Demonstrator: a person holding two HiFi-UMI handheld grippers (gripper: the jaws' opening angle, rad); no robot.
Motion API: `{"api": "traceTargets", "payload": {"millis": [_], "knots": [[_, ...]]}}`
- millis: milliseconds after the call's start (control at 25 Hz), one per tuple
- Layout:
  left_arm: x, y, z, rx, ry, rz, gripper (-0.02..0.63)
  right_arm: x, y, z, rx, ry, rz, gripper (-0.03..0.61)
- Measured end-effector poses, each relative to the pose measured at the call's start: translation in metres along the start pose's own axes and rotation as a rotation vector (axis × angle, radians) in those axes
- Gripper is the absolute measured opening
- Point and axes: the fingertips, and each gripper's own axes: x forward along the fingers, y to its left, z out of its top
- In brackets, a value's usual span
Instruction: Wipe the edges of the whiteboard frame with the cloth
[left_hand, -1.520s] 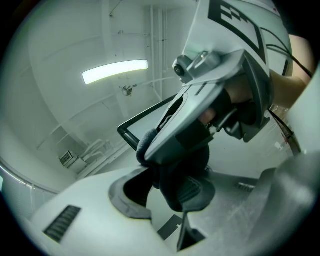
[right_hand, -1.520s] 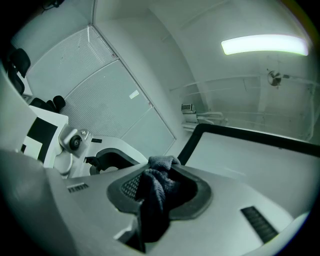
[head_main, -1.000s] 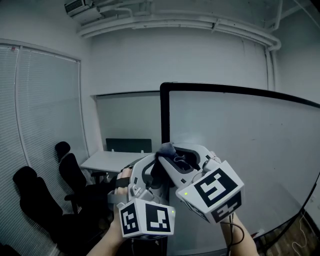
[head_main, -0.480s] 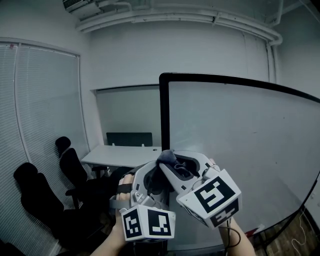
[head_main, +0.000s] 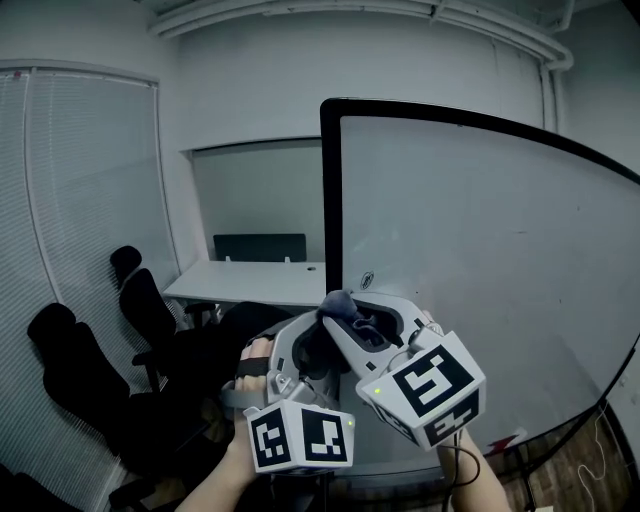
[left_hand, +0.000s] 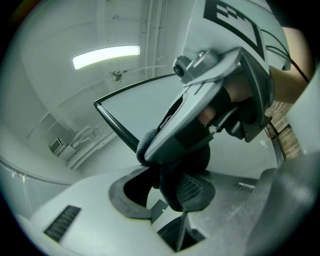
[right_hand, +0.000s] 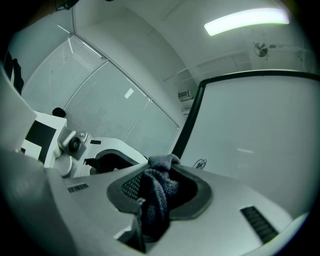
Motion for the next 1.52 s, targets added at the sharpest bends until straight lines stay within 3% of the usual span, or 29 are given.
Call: {"api": "traceTargets", "payload": {"millis": [1520], "knots": [[-0.020,-0.095,-0.071,-0.105,0.123,-0.105,0.116,-0.002,0.055,-0.105,0.131,0.127,0.037,0.100]]}}
